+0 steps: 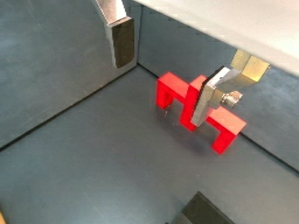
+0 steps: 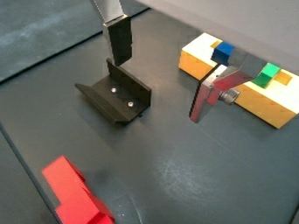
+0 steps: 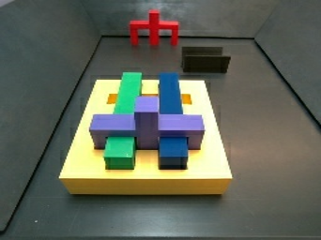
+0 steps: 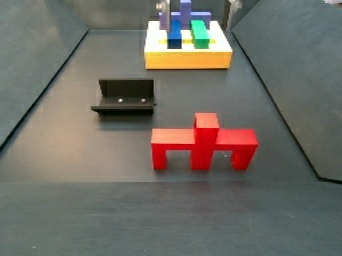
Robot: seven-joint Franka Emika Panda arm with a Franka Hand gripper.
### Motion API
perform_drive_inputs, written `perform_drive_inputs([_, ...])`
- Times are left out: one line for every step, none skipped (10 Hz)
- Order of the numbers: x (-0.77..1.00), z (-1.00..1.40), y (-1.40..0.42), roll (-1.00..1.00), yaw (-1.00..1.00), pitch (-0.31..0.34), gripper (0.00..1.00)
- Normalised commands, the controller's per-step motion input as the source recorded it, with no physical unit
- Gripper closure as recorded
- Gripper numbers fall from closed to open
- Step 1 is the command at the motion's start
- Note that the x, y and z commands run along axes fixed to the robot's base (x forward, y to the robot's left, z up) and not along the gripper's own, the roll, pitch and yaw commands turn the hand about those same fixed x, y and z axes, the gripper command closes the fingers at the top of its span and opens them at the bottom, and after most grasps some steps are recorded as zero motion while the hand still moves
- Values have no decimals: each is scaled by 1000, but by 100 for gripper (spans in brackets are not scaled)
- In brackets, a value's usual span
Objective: Pick up the red object. Move up. Move to above the board. Insert the red object.
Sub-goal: Pick up the red object.
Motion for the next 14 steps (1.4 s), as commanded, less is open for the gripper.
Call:
perform_drive_inputs([0, -120, 74, 0, 0, 0, 0])
perform_drive_inputs([9, -411, 500, 0, -49, 0, 0])
perform_drive_inputs([0, -460, 831, -30, -160, 0, 0])
perform_drive_inputs([0, -403, 820, -60, -160, 0, 0])
perform_drive_inputs([40, -311, 786, -91, -174, 0, 0])
perform_drive_inputs([154, -249, 771, -109, -171, 0, 0])
perform_drive_inputs([197, -234, 774, -110, -160, 0, 0])
perform_drive_inputs([149, -249, 811, -109, -123, 0, 0])
perform_drive_inputs([203, -303, 754, -90, -86, 0, 0])
perform_drive_inputs([311, -346, 563, -81, -74, 0, 0])
perform_drive_inputs([143, -363, 371, -106, -146, -24, 0])
perform_drive_inputs([0, -323, 166, -81, -143, -46, 0])
perform_drive_inputs([-9, -266, 77, -56, -94, -37, 0])
perform_drive_inputs([-31, -157, 0, -43, -34, -9, 0])
